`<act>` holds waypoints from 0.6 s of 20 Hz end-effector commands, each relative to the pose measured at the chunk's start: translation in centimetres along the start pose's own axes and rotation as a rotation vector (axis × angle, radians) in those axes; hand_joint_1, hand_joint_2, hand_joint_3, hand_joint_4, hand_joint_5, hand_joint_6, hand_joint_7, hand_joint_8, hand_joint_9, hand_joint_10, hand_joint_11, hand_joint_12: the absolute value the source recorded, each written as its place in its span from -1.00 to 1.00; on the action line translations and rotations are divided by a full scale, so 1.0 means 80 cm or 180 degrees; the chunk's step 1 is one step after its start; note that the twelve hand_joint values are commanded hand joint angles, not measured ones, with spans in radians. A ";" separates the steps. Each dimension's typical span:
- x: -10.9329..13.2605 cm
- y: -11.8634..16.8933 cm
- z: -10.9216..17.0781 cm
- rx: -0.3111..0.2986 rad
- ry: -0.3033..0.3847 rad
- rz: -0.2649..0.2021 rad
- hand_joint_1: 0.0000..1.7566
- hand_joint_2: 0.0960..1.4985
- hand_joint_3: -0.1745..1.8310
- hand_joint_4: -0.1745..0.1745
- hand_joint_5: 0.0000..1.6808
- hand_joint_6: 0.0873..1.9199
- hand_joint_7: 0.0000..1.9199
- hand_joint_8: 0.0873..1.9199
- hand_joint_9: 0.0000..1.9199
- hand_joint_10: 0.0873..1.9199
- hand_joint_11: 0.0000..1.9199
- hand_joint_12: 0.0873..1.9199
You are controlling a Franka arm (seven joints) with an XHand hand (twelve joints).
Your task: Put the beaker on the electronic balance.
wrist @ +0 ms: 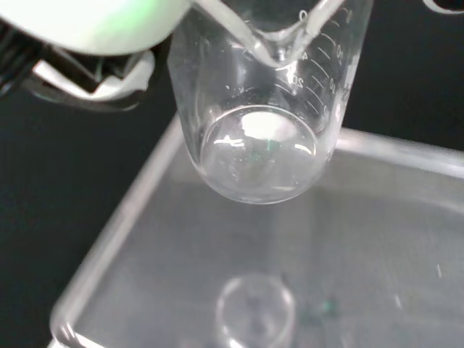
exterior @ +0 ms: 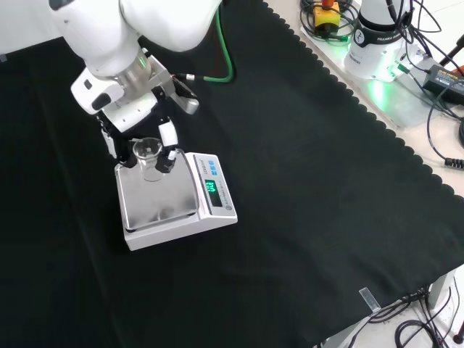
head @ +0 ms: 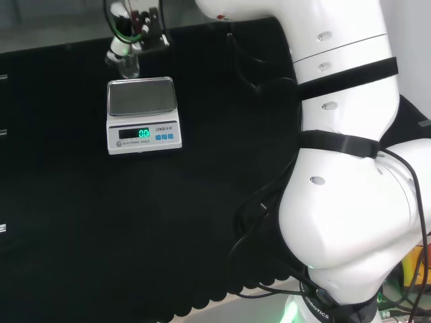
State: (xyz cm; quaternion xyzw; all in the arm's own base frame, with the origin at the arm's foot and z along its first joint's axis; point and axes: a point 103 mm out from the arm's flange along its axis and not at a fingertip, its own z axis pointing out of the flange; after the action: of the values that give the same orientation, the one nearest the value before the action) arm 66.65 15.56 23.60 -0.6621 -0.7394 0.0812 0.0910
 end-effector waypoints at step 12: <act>-0.042 -0.003 0.078 0.0194 0.0279 0.0074 0.38 -0.55 0.23 -1.00 0.64 -0.34 0.69 -0.35 0.78 -0.53 0.60 -0.36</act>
State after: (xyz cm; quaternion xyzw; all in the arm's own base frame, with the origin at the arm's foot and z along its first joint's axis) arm 65.10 12.11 17.93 -0.6717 -0.7238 0.0759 0.1384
